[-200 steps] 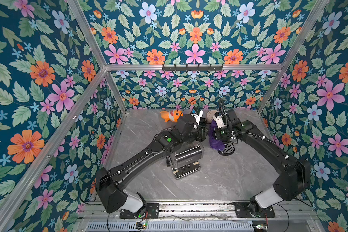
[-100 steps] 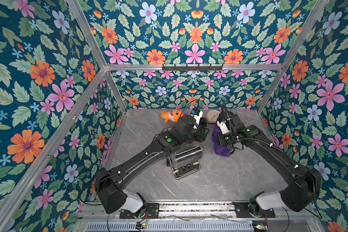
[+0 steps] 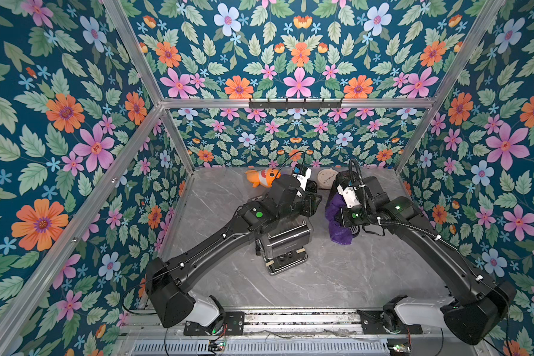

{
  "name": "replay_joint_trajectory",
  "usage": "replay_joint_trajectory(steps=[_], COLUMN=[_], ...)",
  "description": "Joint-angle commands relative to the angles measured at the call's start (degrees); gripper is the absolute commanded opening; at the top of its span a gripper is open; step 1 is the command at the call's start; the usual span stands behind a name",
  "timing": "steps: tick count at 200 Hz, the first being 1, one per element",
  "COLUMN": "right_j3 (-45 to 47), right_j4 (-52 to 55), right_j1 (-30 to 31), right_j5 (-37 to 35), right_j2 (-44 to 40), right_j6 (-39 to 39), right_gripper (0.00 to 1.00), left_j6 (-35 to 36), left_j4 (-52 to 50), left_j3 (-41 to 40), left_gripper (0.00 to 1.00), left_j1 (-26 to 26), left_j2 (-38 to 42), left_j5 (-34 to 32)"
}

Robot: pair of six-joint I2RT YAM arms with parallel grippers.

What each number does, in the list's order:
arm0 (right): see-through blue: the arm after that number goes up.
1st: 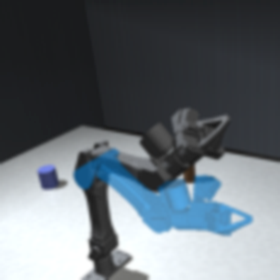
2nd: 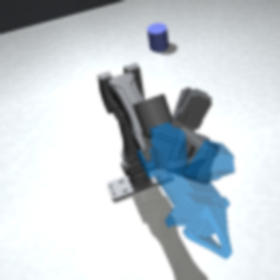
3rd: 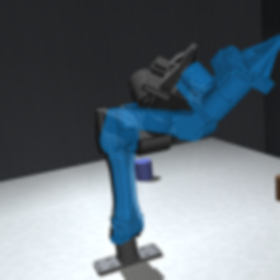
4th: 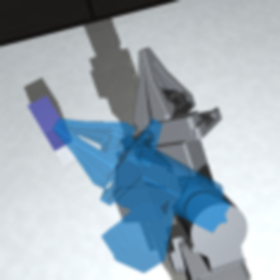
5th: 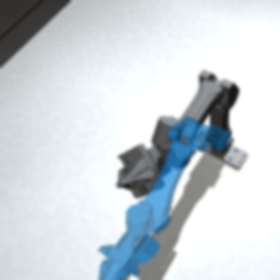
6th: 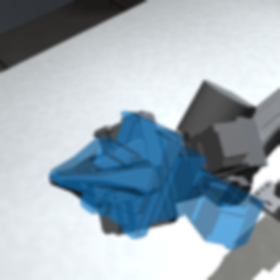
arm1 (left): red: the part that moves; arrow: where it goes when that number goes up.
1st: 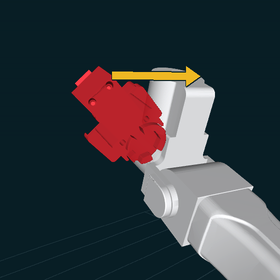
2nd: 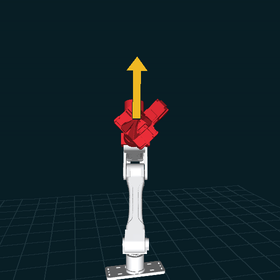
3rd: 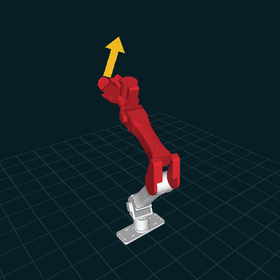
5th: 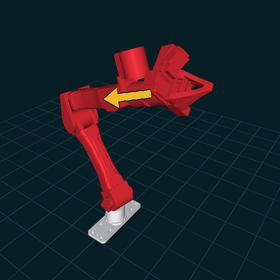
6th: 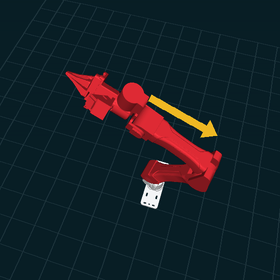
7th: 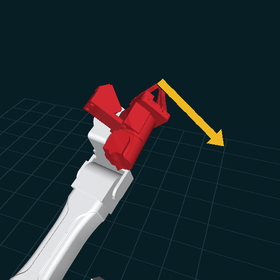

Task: Wipe the surface of a coffee machine
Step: Wipe the dirt from the surface of the coffee machine.

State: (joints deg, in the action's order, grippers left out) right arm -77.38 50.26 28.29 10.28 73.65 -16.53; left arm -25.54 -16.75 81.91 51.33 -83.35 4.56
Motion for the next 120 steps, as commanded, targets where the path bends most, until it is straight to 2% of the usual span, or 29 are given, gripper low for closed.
replay_joint_trajectory(steps=[1, 20, 75, 120], right_j3=[-0.32, -0.22, -0.53, -1.26], right_j4=[-0.46, -2.21, -4.35, -4.21], right_j1=[0.07, 0.09, 0.09, 0.09], right_j5=[5.77, 8.19, 8.26, 4.59], right_j2=[-0.75, -1.23, -0.09, 0.53], right_j6=[-2.94, -3.82, -4.26, -3.18], right_gripper=[0.0, 0.0, 0.0, 0.0], left_j6=[0.36, 0.47, 0.54, 0.5], left_j4=[0.3, 0.12, -0.29, -0.12], left_j3=[0.69, 1.09, 1.19, 0.63], left_gripper=[0.5, 0.5, 0.51, 0.51], left_j1=[-0.09, -0.09, -0.09, -0.09], left_j2=[0.08, 0.08, 0.34, 0.51], left_j5=[-0.16, -0.18, -0.59, -0.6])
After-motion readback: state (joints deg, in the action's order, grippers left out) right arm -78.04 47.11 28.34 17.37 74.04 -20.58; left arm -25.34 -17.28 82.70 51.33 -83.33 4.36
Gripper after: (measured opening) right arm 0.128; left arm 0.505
